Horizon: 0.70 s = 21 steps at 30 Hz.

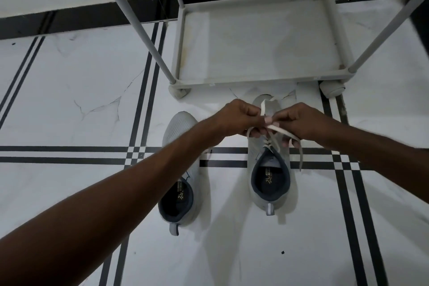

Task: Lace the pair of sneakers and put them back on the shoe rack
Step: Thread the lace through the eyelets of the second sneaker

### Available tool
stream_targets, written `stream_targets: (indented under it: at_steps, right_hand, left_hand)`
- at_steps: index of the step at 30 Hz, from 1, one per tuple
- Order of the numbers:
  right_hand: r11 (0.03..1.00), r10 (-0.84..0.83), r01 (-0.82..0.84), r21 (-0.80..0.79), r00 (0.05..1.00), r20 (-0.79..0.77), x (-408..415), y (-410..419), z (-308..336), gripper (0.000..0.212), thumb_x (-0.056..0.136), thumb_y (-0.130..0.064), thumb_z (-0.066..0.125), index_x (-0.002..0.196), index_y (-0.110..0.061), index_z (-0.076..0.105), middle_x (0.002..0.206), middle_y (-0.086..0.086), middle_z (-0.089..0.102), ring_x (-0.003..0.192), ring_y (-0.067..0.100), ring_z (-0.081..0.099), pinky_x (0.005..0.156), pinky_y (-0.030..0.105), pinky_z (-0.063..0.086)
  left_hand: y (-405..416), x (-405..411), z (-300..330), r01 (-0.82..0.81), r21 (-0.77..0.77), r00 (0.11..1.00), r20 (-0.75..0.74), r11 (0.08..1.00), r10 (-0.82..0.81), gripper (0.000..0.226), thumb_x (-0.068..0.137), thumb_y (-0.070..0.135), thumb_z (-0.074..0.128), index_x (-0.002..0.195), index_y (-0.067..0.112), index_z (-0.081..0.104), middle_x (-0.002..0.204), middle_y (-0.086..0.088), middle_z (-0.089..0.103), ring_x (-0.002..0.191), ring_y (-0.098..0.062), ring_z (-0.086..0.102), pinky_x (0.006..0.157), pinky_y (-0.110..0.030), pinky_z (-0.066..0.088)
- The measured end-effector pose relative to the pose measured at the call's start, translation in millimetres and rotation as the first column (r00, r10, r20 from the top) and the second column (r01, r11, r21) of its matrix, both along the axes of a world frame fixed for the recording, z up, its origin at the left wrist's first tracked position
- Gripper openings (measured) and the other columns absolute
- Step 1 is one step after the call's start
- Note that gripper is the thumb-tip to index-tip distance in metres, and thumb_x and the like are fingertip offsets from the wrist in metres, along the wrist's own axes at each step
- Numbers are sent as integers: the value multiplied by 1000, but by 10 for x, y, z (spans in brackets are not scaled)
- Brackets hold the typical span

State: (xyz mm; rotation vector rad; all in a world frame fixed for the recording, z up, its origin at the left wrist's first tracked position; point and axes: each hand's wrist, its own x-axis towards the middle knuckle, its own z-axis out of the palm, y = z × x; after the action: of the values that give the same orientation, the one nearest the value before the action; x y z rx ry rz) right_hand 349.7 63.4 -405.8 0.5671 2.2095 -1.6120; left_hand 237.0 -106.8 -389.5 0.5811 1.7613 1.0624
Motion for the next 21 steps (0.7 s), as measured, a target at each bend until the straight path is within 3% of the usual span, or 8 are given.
stream_targets:
  at_steps: [2,5,7,9,11,14,18,21]
  right_hand:
    - [998,57,-57,-4,998,15,-10,-62,-15,16,94,-9,63,99,-15,77,83,8,78,68,18,71,60,29,55]
    - [995,63,-60,-81,998,29,-70,-131,-18,21,97,-8,57,106,-12,76,90,2,79,73,16,66,62,26,53]
    - [986,54,-41,-163,996,77,-97,-159,-35,23,100,-11,52,109,-10,73,96,5,79,70,15,64,58,22,52]
    - [954,9,36,-297,989,149,-115,-175,-60,23,101,-13,50,109,-6,70,104,12,77,62,12,61,52,20,50]
    - [910,-48,128,-393,977,207,-123,-158,-92,22,99,-9,51,109,-1,69,104,17,75,59,12,57,50,20,47]
    - [889,-85,186,-418,964,250,-106,-87,-92,26,94,-11,54,114,3,65,108,18,74,81,23,56,64,28,43]
    - [830,-285,365,-422,927,243,-103,-9,-38,19,83,-14,42,69,-10,54,90,17,72,80,25,62,72,37,43]
    - [762,-485,527,-377,850,208,-98,113,-41,26,83,-17,42,58,-13,46,72,11,64,71,19,66,76,38,44]
  left_hand:
    - [-65,-65,-9,112,-46,945,-303,993,-120,9,85,13,75,82,4,76,71,-8,74,62,-16,71,69,-31,63]
    - [-106,6,-61,146,-53,680,-720,988,-139,13,80,8,68,90,14,75,75,1,75,66,-18,71,64,-39,59]
    - [-101,98,-119,119,-62,497,-860,991,-113,15,81,17,67,94,20,73,79,3,74,73,-21,69,63,-37,54]
    - [-69,176,-180,91,-30,405,-912,995,-65,11,81,17,67,90,19,73,78,2,70,73,-22,65,59,-37,51]
    - [-36,217,-214,52,32,417,-909,998,7,6,79,15,68,84,17,71,76,2,66,73,-22,62,58,-37,49]
    - [-24,213,-262,-38,87,539,-837,995,94,1,81,19,70,81,19,71,77,4,66,68,-16,61,61,-35,49]
    - [-59,179,-287,-213,107,788,-569,971,235,5,78,18,80,79,17,76,67,9,67,59,-4,59,59,-19,47]
    - [-152,115,-358,-292,58,883,-367,955,292,6,78,15,81,82,17,78,68,1,72,62,-14,65,63,-31,55]
